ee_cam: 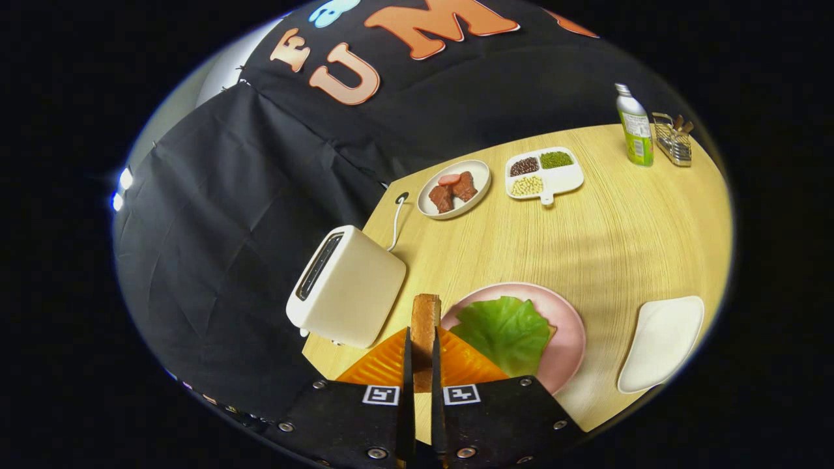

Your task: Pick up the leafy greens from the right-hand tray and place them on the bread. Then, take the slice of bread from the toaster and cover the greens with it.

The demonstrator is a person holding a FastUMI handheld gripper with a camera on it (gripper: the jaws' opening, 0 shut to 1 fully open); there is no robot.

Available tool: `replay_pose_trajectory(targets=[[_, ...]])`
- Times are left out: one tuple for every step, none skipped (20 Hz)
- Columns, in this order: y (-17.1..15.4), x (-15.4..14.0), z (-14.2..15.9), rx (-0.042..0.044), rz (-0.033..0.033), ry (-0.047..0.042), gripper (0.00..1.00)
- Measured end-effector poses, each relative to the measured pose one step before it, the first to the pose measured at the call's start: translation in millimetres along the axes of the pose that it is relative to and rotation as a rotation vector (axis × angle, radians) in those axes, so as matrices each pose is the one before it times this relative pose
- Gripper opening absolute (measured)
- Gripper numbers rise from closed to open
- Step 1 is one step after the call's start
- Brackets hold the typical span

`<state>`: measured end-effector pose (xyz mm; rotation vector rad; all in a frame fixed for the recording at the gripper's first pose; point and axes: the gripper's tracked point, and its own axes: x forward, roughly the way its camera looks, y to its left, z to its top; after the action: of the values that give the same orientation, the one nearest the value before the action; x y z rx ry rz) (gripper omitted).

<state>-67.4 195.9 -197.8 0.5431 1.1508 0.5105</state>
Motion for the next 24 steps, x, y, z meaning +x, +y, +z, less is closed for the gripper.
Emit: replay_pose_trajectory(targets=[[-4.67,1.19,-3.67,0.00852,-0.00217,0.00383,0.1],[-6.01,0.29,-2.06,0.01093,-0.00214,0.00069,0.1],[-4.42,0.61,-2.77,0.01414,0.00171,0.00268,0.1],[-6.14,-0.68,-0.52,0.01929,-0.00052,-0.00656,0.1],[-6.59,0.75,-0.01,0.01297,-0.00341,-0.00623,0.1],[-5.8,1.48,-0.66,0.01192,-0.00544,-0.00224,0.1],[-5.0,-1.04,-3.89,0.00903,-0.00109,0.00248,0.1],[-3.7,0.78,-2.53,0.00798,0.00062,0.00217,0.1],[-8.96,5.55,-3.62,0.00415,-0.0024,-0.00048,0.1],[-5.43,0.03,1.18,0.00222,-0.00848,-0.00635,0.1],[-6.24,0.15,1.14,0.00067,-0.01336,-0.00842,0.1],[-6.29,1.3,0.14,0.00141,-0.01468,-0.00446,0.1],[-0.55,-3.88,0.06,-0.00411,-0.01638,-0.00075,0.1],[-5.57,2.53,-0.82,-0.00409,-0.01607,-0.00129,0.1],[-5.01,2.05,-1.47,-0.00627,-0.01498,0.0001,0.1],[-2.86,1.66,-0.91,-0.00469,-0.00751,-0.00053,0.1],[-1.18,0.64,-0.64,-0.00236,-0.00474,-0.00184,0.1],[-0.45,3.41,-0.8,0.00044,0.00545,0.00047,0.1],[-1.02,1.17,-1.57,0.00089,-0.00006,-0.00027,0.1],[-3.14,2.48,-0.8,-0.00452,-0.00513,-0.00013,0.11],[-1.01,1.4,-0.86,-0.00665,-0.00154,-0.0011,0.11],[-0.77,-0.09,-0.12,-0.00557,0.00091,-0.00127,0.1],[0.82,0.65,1.22,0.00053,0.0059,-0.0057,0.1],[0.4,0.12,1.0,-0.00205,0.00234,-0.00344,0.1]])
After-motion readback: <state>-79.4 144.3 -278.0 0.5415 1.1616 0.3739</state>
